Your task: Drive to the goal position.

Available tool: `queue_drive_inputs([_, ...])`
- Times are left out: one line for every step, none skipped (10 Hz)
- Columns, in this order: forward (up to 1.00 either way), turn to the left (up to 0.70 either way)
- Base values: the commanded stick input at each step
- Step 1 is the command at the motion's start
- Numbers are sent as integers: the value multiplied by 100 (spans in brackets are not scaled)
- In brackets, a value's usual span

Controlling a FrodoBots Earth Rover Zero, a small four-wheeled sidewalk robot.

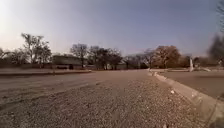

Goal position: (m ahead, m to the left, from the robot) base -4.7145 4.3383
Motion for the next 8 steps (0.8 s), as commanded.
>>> queue_drive_inputs([0, 0])
queue_drive_inputs([0, 0])
queue_drive_inputs([0, 0])
queue_drive_inputs([0, 0])
queue_drive_inputs([0, 21])
queue_drive_inputs([0, 56])
queue_drive_inputs([0, 70])
queue_drive_inputs([0, 70])
